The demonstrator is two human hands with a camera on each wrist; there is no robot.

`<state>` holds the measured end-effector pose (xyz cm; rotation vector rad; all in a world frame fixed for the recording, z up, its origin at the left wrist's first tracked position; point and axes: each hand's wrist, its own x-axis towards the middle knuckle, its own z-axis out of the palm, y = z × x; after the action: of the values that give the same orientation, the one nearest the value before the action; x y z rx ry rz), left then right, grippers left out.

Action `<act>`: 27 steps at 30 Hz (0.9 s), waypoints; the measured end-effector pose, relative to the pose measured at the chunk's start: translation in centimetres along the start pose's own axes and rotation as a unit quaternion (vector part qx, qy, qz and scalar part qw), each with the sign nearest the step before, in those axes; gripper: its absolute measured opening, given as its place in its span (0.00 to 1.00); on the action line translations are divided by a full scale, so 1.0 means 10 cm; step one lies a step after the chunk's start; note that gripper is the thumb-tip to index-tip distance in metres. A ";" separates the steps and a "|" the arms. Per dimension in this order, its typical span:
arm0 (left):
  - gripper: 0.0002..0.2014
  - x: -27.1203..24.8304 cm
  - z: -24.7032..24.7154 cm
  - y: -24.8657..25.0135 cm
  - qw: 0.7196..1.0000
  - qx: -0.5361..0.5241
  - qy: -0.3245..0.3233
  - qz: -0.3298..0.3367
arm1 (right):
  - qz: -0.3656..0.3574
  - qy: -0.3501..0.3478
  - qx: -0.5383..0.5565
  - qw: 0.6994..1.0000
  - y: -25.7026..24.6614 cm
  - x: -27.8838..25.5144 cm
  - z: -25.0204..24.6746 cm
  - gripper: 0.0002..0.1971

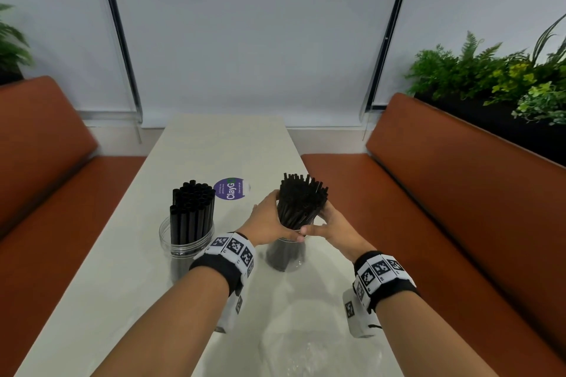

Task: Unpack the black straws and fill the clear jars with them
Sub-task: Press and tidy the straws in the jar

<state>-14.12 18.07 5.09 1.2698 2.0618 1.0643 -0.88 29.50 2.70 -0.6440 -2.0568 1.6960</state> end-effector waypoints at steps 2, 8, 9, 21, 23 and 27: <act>0.48 -0.03 0.00 0.01 1.000 -0.011 0.009 0.014 | -0.004 0.009 0.002 1.000 -0.01 -0.03 0.01 0.41; 0.56 0.11 0.03 0.04 0.998 -0.051 0.019 0.036 | -0.020 0.020 0.025 0.999 -0.06 0.11 0.08 0.43; 0.57 0.14 0.04 0.07 0.998 -0.046 0.017 0.047 | -0.023 0.020 0.031 0.999 -0.08 0.16 0.10 0.43; 0.24 0.38 0.01 0.15 0.995 -0.092 0.023 0.031 | -0.083 0.065 0.034 0.994 -0.25 0.39 0.05 0.27; 0.39 0.39 0.08 0.05 0.997 -0.081 0.006 0.012 | -0.057 0.052 0.027 0.997 -0.13 0.34 0.03 0.25; 0.41 0.36 0.16 -0.05 0.998 -0.056 0.013 0.011 | -0.027 0.017 0.022 0.999 0.07 0.26 0.01 0.37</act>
<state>-14.79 21.71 3.75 1.2320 1.9810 1.1953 -2.96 31.07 2.03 -0.5948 -1.9902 1.6834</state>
